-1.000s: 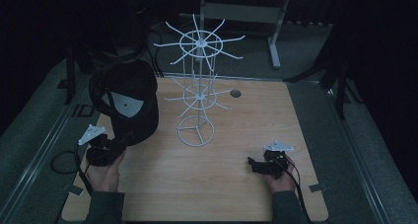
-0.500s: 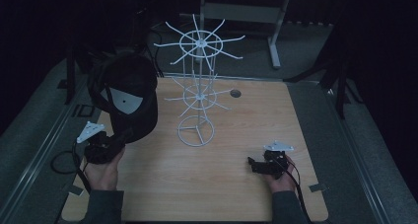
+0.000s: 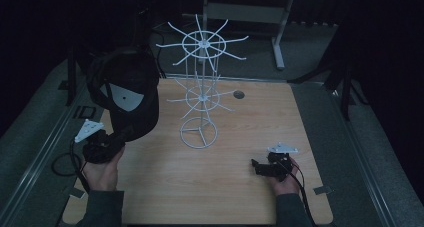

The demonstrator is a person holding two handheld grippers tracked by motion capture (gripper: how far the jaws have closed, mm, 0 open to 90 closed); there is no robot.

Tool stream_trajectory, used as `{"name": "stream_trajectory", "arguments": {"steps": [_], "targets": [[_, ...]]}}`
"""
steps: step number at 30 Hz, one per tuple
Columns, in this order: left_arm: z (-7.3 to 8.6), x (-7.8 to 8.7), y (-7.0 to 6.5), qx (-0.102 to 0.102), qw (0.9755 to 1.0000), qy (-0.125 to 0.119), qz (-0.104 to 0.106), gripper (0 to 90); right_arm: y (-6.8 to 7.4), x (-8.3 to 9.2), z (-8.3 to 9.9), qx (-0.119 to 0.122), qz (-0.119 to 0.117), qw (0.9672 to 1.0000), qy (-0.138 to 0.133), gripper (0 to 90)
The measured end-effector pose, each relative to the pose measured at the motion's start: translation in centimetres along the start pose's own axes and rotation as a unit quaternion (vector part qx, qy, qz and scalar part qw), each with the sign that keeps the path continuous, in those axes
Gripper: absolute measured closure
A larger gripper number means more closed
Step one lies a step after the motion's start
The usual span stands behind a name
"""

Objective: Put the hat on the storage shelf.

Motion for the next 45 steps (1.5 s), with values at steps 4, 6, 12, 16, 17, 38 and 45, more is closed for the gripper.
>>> {"name": "stream_trajectory", "arguments": {"steps": [4,6,12,16,17,38,45], "targets": [[-0.3,0.1,-0.1,-0.006,0.9999,-0.001,-0.009,86.5,0.0,0.0,0.0,0.000,0.000,1.0000,0.000,14.0],[-0.4,0.1,-0.1,-0.007,0.9999,-0.002,-0.009,86.5,0.0,0.0,0.0,-0.001,0.000,1.0000,0.000,14.0],[-0.7,0.4,-0.5,-0.013,0.9999,-0.007,-0.010,86.5,0.0,0.0,0.0,0.000,0.000,1.0000,-0.001,14.0],[-1.0,0.4,-0.7,-0.021,0.9996,-0.009,-0.017,86.5,0.0,0.0,0.0,0.000,0.000,1.0000,0.000,14.0],[-1.0,0.4,-0.8,-0.024,0.9995,-0.010,-0.018,86.5,0.0,0.0,0.0,0.000,0.000,1.0000,0.000,14.0],[-2.8,1.1,-2.3,-0.059,0.9976,-0.023,-0.029,86.5,0.0,0.0,0.0,-0.001,0.000,1.0000,0.000,13.9],[-3.4,1.2,-2.6,-0.065,0.9970,-0.031,-0.029,86.5,0.0,0.0,0.0,-0.001,-0.001,1.0000,0.000,14.0]]}}
Point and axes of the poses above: each handheld gripper's, and its own axes: x roughly backward along the jaws, z roughly out of its underside, y roughly to its left, the point moved 7 cm from there along -x, roughly forward along the jaws, and after that the axes turned 11 degrees about y, right-handed, at the moved point
